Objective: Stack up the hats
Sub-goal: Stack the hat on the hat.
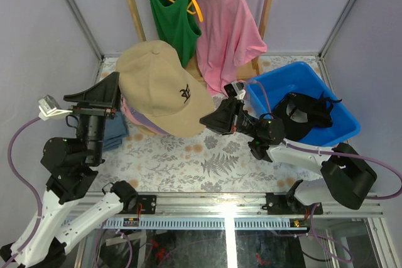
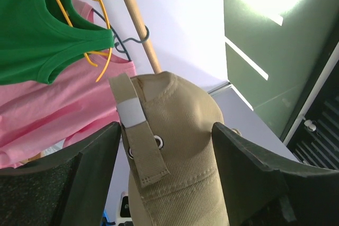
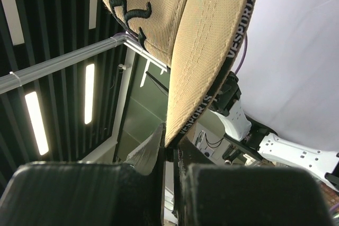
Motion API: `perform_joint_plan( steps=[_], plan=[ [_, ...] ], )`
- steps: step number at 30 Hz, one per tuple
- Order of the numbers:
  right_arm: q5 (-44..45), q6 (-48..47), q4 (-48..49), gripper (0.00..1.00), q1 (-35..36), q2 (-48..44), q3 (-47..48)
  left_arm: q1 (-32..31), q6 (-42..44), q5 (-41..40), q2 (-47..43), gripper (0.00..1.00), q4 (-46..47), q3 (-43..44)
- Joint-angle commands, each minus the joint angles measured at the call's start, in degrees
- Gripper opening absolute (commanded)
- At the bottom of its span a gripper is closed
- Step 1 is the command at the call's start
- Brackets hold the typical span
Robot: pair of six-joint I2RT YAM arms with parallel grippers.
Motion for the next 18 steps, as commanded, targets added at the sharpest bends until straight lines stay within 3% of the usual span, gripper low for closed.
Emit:
perform_joint_plan(
  steps=[1,8,15,18],
  plan=[
    [-1.1,0.7,8.1,0.00,0.5,-2.0,0.8,0.0,0.0,-4.3,-1.2,0.68,-0.3,0.4],
    [-1.2,1.2,8.2,0.00,0.5,-0.8,1.3,0.0,1.9,-6.7,-1.6,0.61,-0.2,-0.5],
    [-1.1,1.3,8.1,0.00,0.6,1.2,2.0,-0.1,3.3,-7.7,-1.7,0.37,0.5,-1.8],
    [-1.2,1.4,8.1,0.00,0.6,1.9,3.1,-0.1,3.4,-8.8,-1.6,0.39,-1.4,-1.8]
  ],
)
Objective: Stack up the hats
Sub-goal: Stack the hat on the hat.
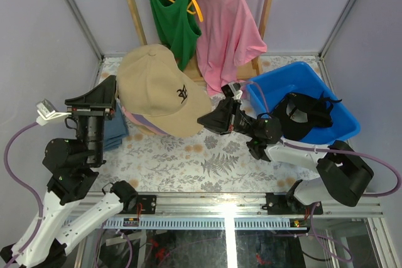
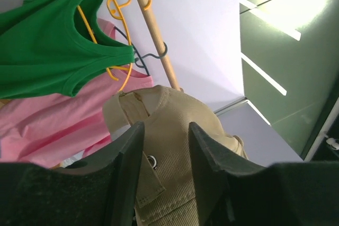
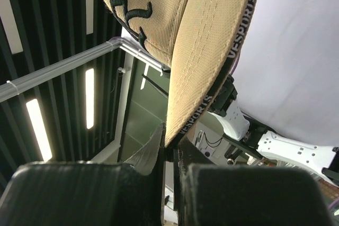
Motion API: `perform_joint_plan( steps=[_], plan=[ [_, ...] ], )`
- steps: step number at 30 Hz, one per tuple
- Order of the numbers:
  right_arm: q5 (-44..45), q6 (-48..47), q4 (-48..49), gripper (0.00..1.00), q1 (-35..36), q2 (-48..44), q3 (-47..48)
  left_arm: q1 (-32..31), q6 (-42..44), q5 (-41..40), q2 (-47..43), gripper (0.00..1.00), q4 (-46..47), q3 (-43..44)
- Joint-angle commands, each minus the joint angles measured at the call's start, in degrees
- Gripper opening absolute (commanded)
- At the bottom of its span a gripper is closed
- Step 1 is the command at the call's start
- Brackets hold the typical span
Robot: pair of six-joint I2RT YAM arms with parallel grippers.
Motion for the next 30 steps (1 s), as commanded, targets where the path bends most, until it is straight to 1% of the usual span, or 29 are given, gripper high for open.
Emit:
perform_joint_plan(
  steps=[1,3,5,7,9,12,15,18,22,30],
  plan=[
    [-1.1,0.4,8.0,0.00,0.5,0.4,3.6,0.0,1.2,-4.3,-0.5,0.45,-2.0,-0.5],
    [-1.2,0.3,8.0,0.00,0.5,0.2,4.8,-0.1,0.7,-5.7,-1.4,0.63,-3.2,-1.1],
    [-1.1,0.4,8.0,0.00,0.5,0.1,5.9,-0.1,0.5,-6.5,-2.8,0.78,-3.3,-1.7],
    [-1.1,0.6,8.0,0.00,0.5,0.1,6.8,-0.1,0.2,-7.0,-3.4,0.88,-3.9,-1.8],
    [-0.9,0.7,8.1,0.00,0.5,0.3,7.5,-0.1,-0.4,-6.7,-3.4,0.94,-4.2,-1.8],
    [-1.0,1.2,8.2,0.00,0.6,0.7,8.5,0.0,-2.3,-5.1,-3.4,0.98,-3.9,-2.0],
    [-1.0,1.4,8.2,0.00,1.1,1.1,8.7,-0.1,-5.3,-2.6,-3.1,1.00,-0.9,-3.3],
    [-0.8,1.4,8.2,0.00,1.8,1.5,8.7,-0.1,-9.4,1.5,-2.0,1.00,2.8,-4.2],
    [-0.9,1.4,8.2,0.00,2.5,1.6,9.6,-0.1,-14.7,6.3,0.1,1.00,5.6,-3.5],
    [-0.3,0.7,8.0,0.00,4.0,0.5,9.6,-0.1,-25.9,9.4,-0.8,1.00,11.6,-6.1]
  ],
)
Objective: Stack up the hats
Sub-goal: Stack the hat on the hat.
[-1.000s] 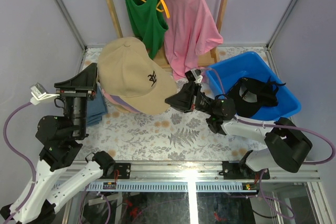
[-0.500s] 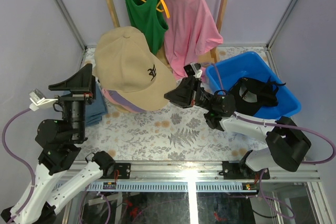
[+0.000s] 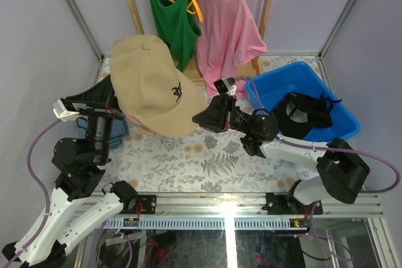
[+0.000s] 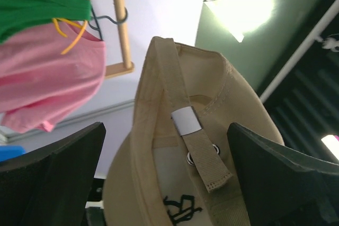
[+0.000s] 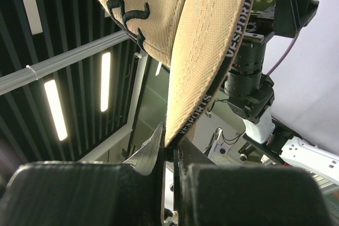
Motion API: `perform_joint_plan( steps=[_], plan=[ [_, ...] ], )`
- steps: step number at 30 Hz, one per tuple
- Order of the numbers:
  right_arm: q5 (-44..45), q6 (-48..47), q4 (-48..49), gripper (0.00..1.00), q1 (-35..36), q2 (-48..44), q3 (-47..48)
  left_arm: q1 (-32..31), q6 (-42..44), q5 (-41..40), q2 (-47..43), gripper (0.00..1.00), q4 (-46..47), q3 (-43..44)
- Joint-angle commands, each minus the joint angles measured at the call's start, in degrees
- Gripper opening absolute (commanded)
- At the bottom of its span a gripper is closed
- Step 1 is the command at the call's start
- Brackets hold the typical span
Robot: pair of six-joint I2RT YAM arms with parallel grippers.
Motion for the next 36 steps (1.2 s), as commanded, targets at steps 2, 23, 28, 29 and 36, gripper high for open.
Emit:
perform_joint_plan(
  steps=[2,23,28,29,36],
  plan=[
    [0.5,-0.8,8.1,0.00,1.3,-2.1,1.7,0.0,-11.1,2.5,-1.7,1.00,8.9,-3.3],
    [2.3,-3.0,5.6,0.00,2.4,-0.7,0.2,-0.1,-17.1,4.2,-3.6,0.49,21.0,-6.2],
    [2.7,-3.8,4.1,0.00,2.4,-0.4,0.4,-0.1,-14.3,2.5,-4.6,0.28,21.3,-6.4],
    [2.8,-3.8,3.9,0.00,2.4,-0.3,0.4,-0.1,-13.3,2.0,-4.8,0.25,21.0,-6.3],
    [3.3,-5.7,0.7,0.00,1.8,1.4,1.3,-0.1,-3.6,-3.0,-7.5,0.00,13.6,-5.8]
  ],
)
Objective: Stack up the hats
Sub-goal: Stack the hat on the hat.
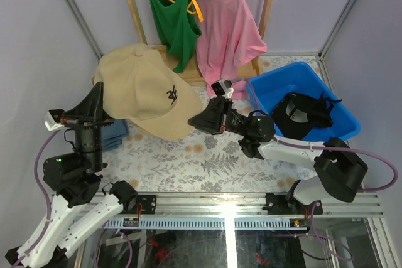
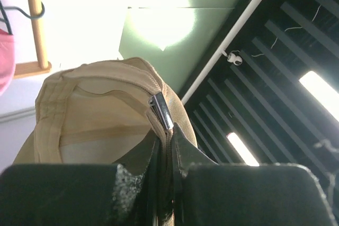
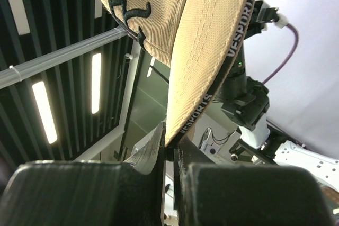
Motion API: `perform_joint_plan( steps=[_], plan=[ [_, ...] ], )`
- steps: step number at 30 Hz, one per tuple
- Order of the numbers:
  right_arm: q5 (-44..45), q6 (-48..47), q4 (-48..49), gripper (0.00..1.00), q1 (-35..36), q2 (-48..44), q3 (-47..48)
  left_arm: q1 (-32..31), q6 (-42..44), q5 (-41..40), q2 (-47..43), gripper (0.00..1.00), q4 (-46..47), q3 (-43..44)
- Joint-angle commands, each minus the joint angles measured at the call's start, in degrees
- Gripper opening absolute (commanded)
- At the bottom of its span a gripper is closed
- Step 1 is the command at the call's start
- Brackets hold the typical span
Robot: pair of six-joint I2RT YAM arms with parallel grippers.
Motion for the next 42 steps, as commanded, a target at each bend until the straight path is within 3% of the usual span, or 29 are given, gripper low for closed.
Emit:
perform_joint_plan(
  steps=[1,8,22,35,42],
  plan=[
    [2.2,-2.5,1.3,0.00,-0.5,1.4,1.9,-0.1,8.8,-4.8,-2.0,0.00,-3.3,0.0],
    [2.6,-3.7,1.2,0.02,-5.4,5.3,0.9,-0.1,17.5,-6.6,-1.8,0.00,-5.2,-2.7],
    [-0.8,-1.7,8.6,0.05,-14.0,20.6,1.7,0.0,30.7,-7.0,0.4,0.00,4.6,-14.6],
    [-2.6,-3.7,8.3,0.07,-16.6,26.6,2.4,0.7,39.8,-12.7,1.1,0.00,4.9,-17.3],
    [-3.0,-4.2,8.3,0.08,-17.2,29.0,3.3,4.2,42.0,-11.0,4.8,0.00,2.7,-16.2]
  ],
)
